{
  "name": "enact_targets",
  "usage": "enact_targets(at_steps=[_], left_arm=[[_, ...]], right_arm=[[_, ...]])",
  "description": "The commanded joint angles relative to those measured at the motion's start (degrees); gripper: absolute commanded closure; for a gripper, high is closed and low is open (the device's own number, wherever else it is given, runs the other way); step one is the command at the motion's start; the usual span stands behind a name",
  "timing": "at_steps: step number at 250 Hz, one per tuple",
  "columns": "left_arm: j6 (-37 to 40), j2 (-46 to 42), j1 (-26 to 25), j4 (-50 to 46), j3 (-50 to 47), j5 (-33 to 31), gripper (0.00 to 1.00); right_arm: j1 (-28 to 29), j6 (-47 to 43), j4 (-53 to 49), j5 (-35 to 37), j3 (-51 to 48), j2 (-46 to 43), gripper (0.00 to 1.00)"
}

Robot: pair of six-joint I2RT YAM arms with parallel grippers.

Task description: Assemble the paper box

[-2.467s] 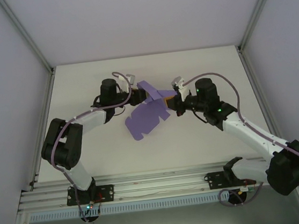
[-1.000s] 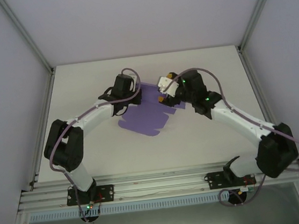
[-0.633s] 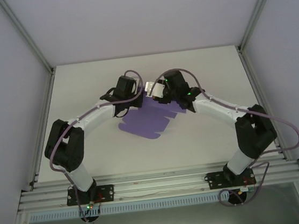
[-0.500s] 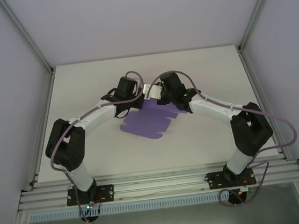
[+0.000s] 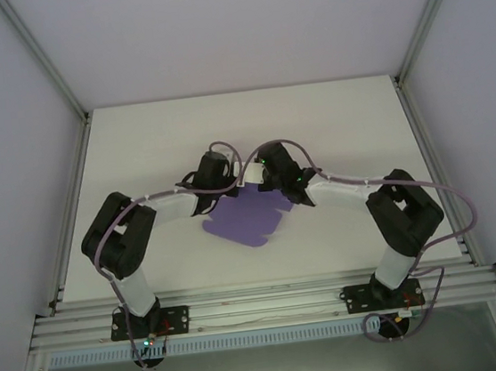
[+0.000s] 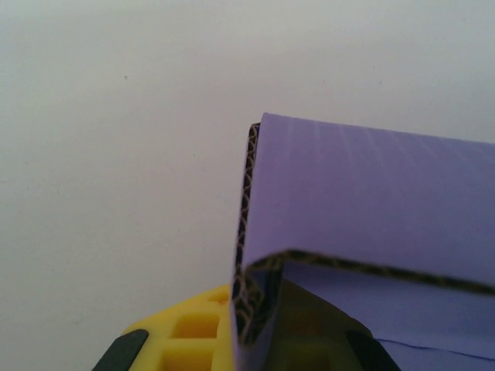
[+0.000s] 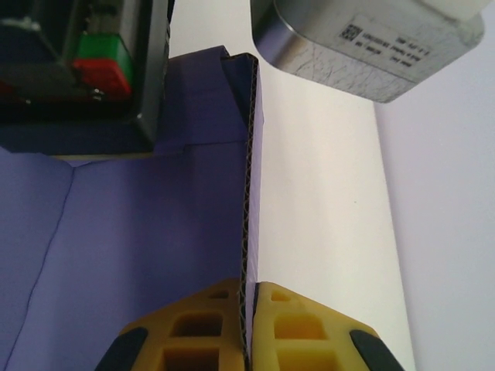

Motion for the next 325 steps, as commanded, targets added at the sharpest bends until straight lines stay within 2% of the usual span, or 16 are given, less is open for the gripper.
enact_targets(at_steps=[1, 38, 69, 95, 125, 147, 160, 170, 184, 210, 257, 289, 325], left_arm=[[0.96, 1.79, 0.08, 4.88, -0.77, -3.35, 0.91], [1.12, 3.92, 0.08, 3.59, 0.02, -2.94, 0.86], [1.41, 4.55, 0.03, 4.72, -0.40, -2.31, 0.73], [1.67, 5.32, 0.17, 5.38, -0.08, -1.89, 0.73], [1.76, 5.89, 0.41, 6.25, 0.29, -1.56, 0.77], [0.88, 5.27, 0.60, 7.25, 0.30, -2.04, 0.87], [-0.16, 5.08, 0.69, 7.34, 0.65, -2.93, 1.00], [-0.78, 5.07, 0.70, 6.46, 1.52, -3.59, 1.00], [-2.93, 5.54, 0.65, 3.88, 3.14, -5.85, 1.00], [-7.88, 6.84, 0.69, -4.09, 7.00, -14.80, 1.00], [-11.80, 10.99, -0.08, -9.45, 8.60, -27.39, 1.00], [-12.79, 11.16, -0.45, -9.63, 8.31, -28.81, 1.00], [-16.06, 11.32, -0.54, -15.66, 11.26, -33.73, 1.00]], right_arm=[[1.43, -2.19, 1.48, 2.53, -1.58, 0.03, 1.00], [1.97, -2.34, 1.72, 2.92, -1.95, 0.04, 1.00], [2.05, -2.11, 0.47, 2.07, -2.42, -0.65, 1.00], [2.10, -1.59, -0.57, 1.43, -2.64, -1.17, 1.00], [2.03, -1.31, -3.15, 1.34, -1.97, -1.23, 1.00], [2.04, -1.42, -4.60, 1.67, -1.49, -0.76, 1.00], [2.13, -1.40, -5.05, 1.87, -1.34, -0.59, 1.00], [2.15, -1.23, -5.51, 1.87, -1.21, -0.60, 1.00], [2.12, -0.67, -6.04, 1.66, -1.08, -0.75, 1.00], [2.30, 0.63, -6.15, 1.28, -1.46, -1.36, 1.00], [2.82, 2.23, -4.31, 1.28, -3.22, -2.40, 1.00], [2.87, 3.10, -4.20, 1.68, -3.26, -2.52, 1.00], [2.82, 3.21, -3.87, 2.66, -2.87, -2.33, 1.00]])
